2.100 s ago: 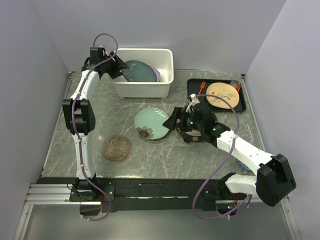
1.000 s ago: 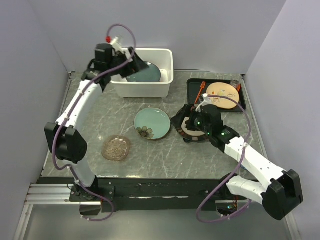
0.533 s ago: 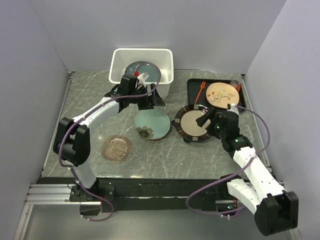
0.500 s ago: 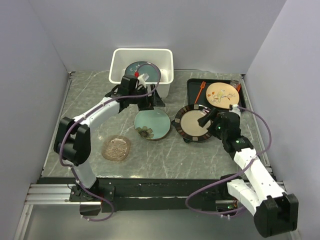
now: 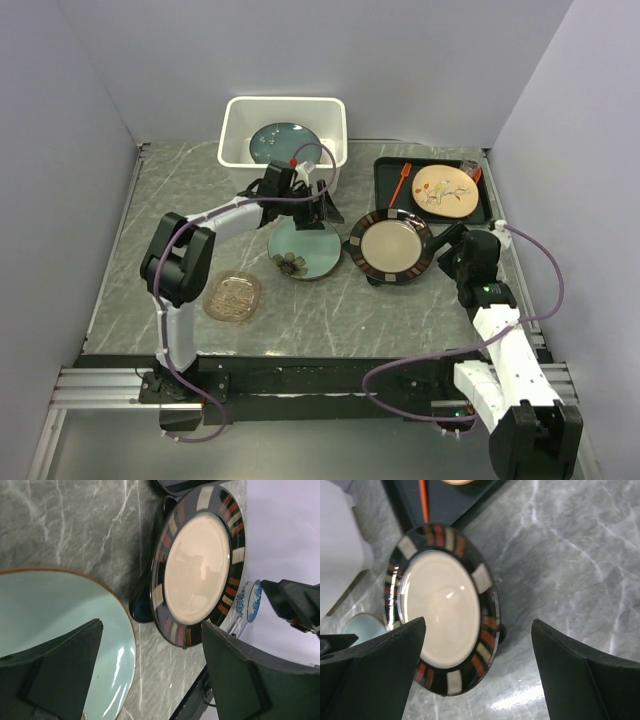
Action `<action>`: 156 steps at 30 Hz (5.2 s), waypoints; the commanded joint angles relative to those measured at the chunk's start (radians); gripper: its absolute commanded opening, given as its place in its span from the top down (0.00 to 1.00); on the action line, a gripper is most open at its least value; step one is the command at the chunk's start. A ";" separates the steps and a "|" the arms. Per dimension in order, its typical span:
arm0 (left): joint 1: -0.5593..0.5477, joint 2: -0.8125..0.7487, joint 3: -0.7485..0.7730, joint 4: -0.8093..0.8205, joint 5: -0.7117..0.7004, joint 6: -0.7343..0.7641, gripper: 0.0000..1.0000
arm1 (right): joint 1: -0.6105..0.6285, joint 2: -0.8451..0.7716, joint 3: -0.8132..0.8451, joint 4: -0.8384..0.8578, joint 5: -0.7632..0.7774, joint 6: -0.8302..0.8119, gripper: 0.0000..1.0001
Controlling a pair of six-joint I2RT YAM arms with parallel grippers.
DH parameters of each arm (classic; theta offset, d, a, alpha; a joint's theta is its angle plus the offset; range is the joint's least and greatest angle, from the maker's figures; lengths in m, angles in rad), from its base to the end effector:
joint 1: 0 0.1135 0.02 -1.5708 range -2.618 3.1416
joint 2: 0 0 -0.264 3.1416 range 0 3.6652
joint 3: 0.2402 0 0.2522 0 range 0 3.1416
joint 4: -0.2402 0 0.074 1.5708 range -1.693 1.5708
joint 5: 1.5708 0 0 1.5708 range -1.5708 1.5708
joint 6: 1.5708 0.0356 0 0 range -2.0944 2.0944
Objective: Place the plates into the plastic bin on the countertop
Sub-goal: Pick up the plate at the center of the board.
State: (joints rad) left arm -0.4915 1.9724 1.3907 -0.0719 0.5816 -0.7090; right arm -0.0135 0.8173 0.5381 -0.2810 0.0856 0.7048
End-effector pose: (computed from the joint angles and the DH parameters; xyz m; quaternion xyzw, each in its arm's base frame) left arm 0.3815 -0.2264 0.2090 0.0329 0.8677 -0.4517 0.2047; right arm 0.1841 -0.0055 0.2380 0.3267 0.8112 0.1286 0.4677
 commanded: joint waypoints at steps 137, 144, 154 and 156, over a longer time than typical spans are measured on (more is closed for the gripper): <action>-0.131 0.032 0.247 -0.168 0.195 0.233 0.99 | -0.065 0.350 -0.259 0.894 -0.725 0.087 0.97; -0.128 -0.017 0.144 -0.232 0.110 0.286 0.99 | 0.009 0.476 -0.181 0.932 -0.851 0.047 0.98; -0.127 -0.087 -0.019 -0.241 -0.052 0.280 0.99 | 0.213 0.595 -0.044 0.821 -0.733 0.001 0.98; -0.122 -0.087 -0.036 -0.239 -0.074 0.276 0.99 | 0.218 0.623 -0.040 0.819 -0.724 0.008 0.98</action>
State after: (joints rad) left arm -0.5182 1.9312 1.3796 -0.3695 0.3603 -0.4374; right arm 0.1066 1.3972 0.4232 0.4381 -0.4862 0.7235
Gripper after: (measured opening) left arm 0.335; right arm 0.129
